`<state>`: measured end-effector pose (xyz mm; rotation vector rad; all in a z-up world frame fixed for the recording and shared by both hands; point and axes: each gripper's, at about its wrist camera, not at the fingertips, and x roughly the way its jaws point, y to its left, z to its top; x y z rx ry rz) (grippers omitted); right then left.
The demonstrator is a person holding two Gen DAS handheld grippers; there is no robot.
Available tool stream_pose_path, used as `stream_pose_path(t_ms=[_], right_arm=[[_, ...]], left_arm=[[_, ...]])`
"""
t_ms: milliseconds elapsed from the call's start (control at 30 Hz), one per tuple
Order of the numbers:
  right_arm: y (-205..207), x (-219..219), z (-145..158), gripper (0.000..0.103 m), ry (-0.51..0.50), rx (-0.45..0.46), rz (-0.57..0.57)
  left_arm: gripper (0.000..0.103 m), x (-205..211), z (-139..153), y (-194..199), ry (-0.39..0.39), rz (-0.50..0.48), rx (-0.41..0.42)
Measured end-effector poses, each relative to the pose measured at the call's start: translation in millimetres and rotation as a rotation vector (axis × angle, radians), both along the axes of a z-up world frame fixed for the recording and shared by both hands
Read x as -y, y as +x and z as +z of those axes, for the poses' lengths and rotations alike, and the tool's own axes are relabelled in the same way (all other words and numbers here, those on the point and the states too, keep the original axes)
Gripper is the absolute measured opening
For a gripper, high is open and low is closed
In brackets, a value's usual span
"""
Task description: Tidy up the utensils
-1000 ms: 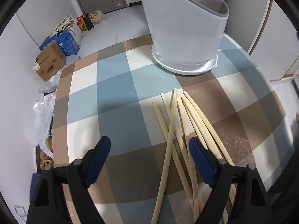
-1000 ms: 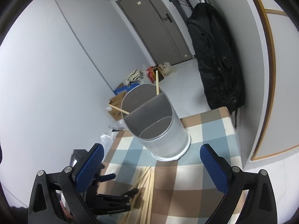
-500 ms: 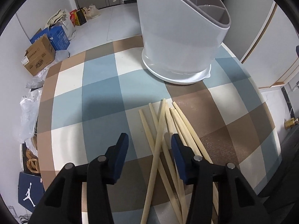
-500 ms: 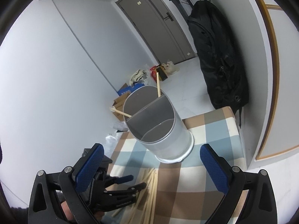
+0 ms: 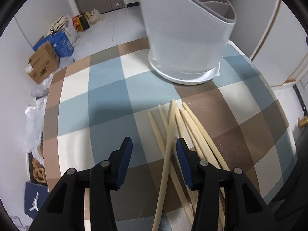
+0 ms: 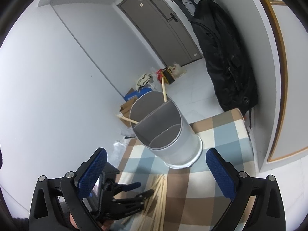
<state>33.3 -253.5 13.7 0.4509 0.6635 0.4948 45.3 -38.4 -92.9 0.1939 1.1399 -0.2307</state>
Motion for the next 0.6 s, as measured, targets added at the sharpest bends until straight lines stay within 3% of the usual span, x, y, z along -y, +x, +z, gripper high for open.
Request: stream_pose_path(t_ms=[67,200,367,433,600], right_arm=[[0,1,0,0.103,0.003,0.002,0.0],[0,3,-2,0.103,0.006,-0.002,-0.004],[3,6,-4,0.103,0.014,-0.017,-0.013],[4,6,-5,0.103,0.015,-0.023,-0.015],[5,2,-8,0.103,0.001,-0.038,-0.011]], left_arm=[[0.024,2,-2,4,-0.003,-0.01,-0.018],[0.01,3,-1,12,-0.026,-0.011,-0.034],[0.007,-4,-1,18,-0.032,-0.006,-0.027],[0.002,-8,2,18,-0.057,-0.002,-0.013],[0.002,-17,8,16,-0.118,0.047,0.01]])
